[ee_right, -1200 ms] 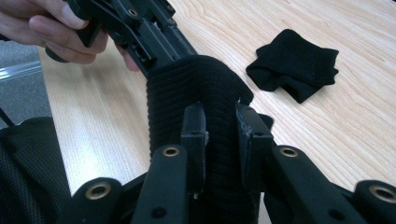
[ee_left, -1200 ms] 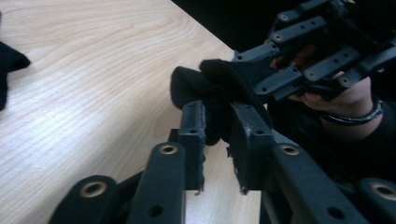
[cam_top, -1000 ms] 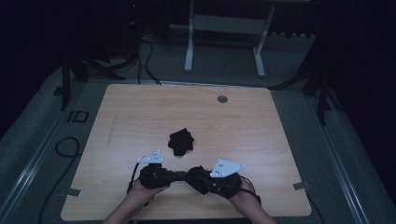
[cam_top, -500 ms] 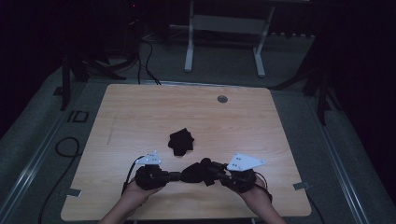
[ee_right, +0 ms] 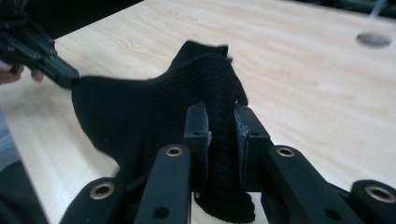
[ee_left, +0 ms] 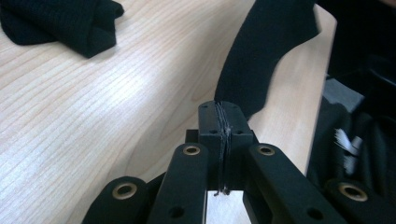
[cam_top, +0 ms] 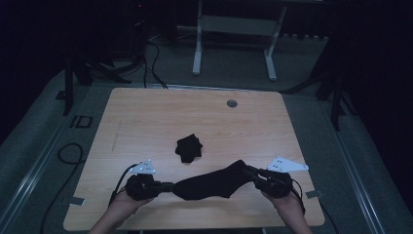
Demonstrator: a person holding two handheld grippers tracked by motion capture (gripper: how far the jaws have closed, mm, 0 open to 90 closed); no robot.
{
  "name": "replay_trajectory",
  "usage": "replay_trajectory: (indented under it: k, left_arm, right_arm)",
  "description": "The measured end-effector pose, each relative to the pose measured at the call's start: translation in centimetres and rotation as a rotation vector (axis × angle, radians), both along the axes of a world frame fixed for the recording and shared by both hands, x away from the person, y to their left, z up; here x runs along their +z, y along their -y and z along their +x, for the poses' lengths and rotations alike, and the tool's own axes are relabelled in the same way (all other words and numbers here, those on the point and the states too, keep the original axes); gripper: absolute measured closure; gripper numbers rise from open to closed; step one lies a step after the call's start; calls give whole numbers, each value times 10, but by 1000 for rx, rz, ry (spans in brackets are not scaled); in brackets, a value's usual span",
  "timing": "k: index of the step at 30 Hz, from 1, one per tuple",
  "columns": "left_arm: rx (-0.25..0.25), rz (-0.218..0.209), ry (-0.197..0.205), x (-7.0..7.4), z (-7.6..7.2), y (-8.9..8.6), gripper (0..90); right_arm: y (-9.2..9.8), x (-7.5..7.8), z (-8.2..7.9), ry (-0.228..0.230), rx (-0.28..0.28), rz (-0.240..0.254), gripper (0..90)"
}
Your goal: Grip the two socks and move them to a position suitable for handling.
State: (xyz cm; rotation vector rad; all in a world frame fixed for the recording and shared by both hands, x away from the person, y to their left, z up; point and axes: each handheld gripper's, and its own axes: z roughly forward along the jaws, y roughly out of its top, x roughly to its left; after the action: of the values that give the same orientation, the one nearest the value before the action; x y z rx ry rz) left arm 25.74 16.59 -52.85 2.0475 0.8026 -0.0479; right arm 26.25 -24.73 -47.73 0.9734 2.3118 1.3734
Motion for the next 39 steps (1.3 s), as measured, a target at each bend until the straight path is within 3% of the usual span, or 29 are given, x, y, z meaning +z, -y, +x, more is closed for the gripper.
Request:
replay_trajectory:
  k: [6,8,11,12,13,14,16,17,18,19,21,23,24,25,26,27,28,29,30,31,33,35,36,37,39]
  left_arm:
    - [2,60,-28,-1,10,4,887]
    - [19,82,-53,-8,17,9,885]
    - [29,86,-53,-10,19,11,884]
    - [32,105,-50,-15,23,18,884]
    - [34,107,-48,-17,24,21,869]
    - [42,110,-50,-19,26,22,793]
    - [50,109,-51,-21,26,25,764]
    - [58,101,-48,-21,26,26,726]
    - [60,102,-41,-20,25,27,710]
    - [65,95,-31,-19,24,29,710]
    - [67,94,-10,-17,21,33,702]
    - [54,87,2,-15,19,37,703]
    - [54,81,4,-15,17,40,705]
    - [48,76,10,-14,16,42,708]
    - [45,70,13,-13,15,44,708]
    - [34,63,11,-14,13,49,750]
    - [34,63,11,-14,13,49,770]
    - [24,67,0,-18,13,53,828]
    - [24,67,0,-18,13,53,854]
    - [22,75,-4,-20,14,56,881]
    - [10,101,-20,-26,14,62,883]
    - [10,101,-20,-26,14,62,884]
    - [19,144,-36,-34,16,64,884]
    - [18,156,-40,-36,17,63,884]
    - [31,141,-50,-38,19,60,897]
  right_arm:
    - [2,-32,6,-91,-22,-38,771]
    - [2,-40,9,-102,-33,-48,770]
    - [4,-49,13,-123,-46,-63,770]
    - [4,-49,13,-123,-46,-63,770]
    - [6,-57,18,-139,-64,-80,767]
    - [8,-61,20,-148,-81,-94,757]
    - [9,-62,20,-145,-86,-106,740]
    - [9,-62,20,-143,-90,-107,699]
    - [12,-62,21,-148,-92,-113,562]
    - [12,-62,21,-148,-92,-113,562]
    - [14,-58,21,-113,-129,-156,460]
    - [16,-55,21,-99,-145,-163,448]
    - [19,-51,22,-72,-180,-173,438]
    - [20,-49,23,-60,-192,-179,494]
    - [20,-49,23,-60,-192,-179,494]
    - [22,-47,23,-60,-176,-173,647]
    - [22,-47,23,-60,-176,-173,647]
    - [21,-48,23,-60,-156,-179,773]
    - [21,-48,23,-60,-156,-179,773]
    - [19,-52,24,-77,-134,-184,848]
    - [17,-58,26,-98,-115,-195,868]
    - [16,-61,26,-101,-112,-202,868]
    - [16,-66,28,-126,-104,-201,873]
    - [15,-67,29,-129,-102,-204,873]
    - [14,-72,30,-142,-98,-219,871]
